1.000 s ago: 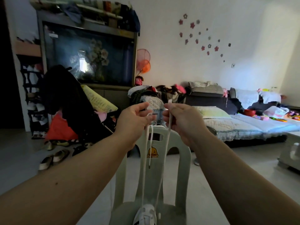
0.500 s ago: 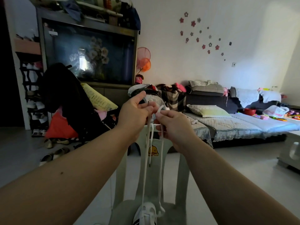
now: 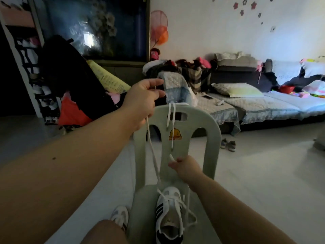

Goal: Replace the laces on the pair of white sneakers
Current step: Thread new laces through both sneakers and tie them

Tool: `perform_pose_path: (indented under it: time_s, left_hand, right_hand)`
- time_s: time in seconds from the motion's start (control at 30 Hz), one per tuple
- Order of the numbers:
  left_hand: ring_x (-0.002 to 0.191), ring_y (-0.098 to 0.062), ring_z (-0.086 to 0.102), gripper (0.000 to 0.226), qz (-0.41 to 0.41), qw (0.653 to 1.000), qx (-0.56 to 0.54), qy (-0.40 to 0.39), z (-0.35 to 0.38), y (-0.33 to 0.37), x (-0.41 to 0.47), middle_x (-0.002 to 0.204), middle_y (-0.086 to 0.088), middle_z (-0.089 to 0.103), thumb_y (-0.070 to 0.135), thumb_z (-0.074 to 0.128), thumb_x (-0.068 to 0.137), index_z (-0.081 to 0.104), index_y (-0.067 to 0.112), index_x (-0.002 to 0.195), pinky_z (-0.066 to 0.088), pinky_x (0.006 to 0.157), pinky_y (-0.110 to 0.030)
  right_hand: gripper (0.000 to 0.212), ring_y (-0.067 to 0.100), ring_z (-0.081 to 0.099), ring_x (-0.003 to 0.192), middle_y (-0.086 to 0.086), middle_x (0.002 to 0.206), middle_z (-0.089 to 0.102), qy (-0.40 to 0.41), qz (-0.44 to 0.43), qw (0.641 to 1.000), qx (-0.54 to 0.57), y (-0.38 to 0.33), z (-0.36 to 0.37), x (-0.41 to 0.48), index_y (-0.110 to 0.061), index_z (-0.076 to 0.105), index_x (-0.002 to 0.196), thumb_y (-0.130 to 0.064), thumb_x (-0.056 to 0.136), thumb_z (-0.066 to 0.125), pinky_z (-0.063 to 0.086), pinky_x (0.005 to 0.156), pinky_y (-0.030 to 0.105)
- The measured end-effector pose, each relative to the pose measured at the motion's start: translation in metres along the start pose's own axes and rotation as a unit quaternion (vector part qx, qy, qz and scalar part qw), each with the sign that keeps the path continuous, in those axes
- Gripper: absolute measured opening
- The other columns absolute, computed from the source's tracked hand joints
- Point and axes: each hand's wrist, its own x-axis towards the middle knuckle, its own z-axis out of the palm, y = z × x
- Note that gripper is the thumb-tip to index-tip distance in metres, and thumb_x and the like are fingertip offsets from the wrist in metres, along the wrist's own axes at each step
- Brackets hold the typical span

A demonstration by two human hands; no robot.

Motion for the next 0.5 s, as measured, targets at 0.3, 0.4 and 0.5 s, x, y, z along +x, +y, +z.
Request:
perform_pose_path:
  time_s: [0.3, 0.4, 0.5]
  left_hand:
    - [0.091, -0.012, 0.057, 0.032, -0.206, 0.918, 0.268, -0.209, 0.001, -0.201, -0.029, 0.11, 0.001, 0.062, 0.014, 0.062, 0.089, 0.059, 0.019, 0.121, 0.043, 0.076, -0.024]
    - [0.101, -0.021, 0.062, 0.021, -0.226, 0.877, 0.331, -0.263, 0.012, -0.262, -0.043, 0.107, -0.003, 0.067, 0.019, 0.065, 0.086, 0.068, 0.017, 0.107, 0.048, 0.087, -0.032]
    - [0.092, -0.022, 0.064, 0.025, -0.216, 0.849, 0.385, -0.291, 0.023, -0.304, -0.049, 0.096, -0.004, 0.069, 0.039, 0.062, 0.086, 0.071, 0.017, 0.095, 0.05, 0.083, -0.033]
  right_hand:
    - [0.034, 0.017, 0.054, 0.065, 0.002, 0.065, 0.056, -0.043, 0.047, 0.993, -0.097, 0.097, 0.053, 0.033, -0.021, 0.053, 0.059, -0.027, 0.091, 0.059, 0.036, 0.052, 0.023]
    - [0.029, 0.017, 0.059, 0.073, -0.001, 0.072, 0.061, -0.069, 0.042, 0.989, -0.121, 0.112, 0.057, 0.039, -0.023, 0.061, 0.065, -0.03, 0.093, 0.057, 0.043, 0.062, 0.024]
    - [0.022, 0.014, 0.057, 0.075, -0.002, 0.077, 0.061, -0.08, 0.026, 0.985, -0.153, 0.122, 0.059, 0.045, -0.021, 0.07, 0.077, -0.034, 0.091, 0.058, 0.039, 0.057, 0.019]
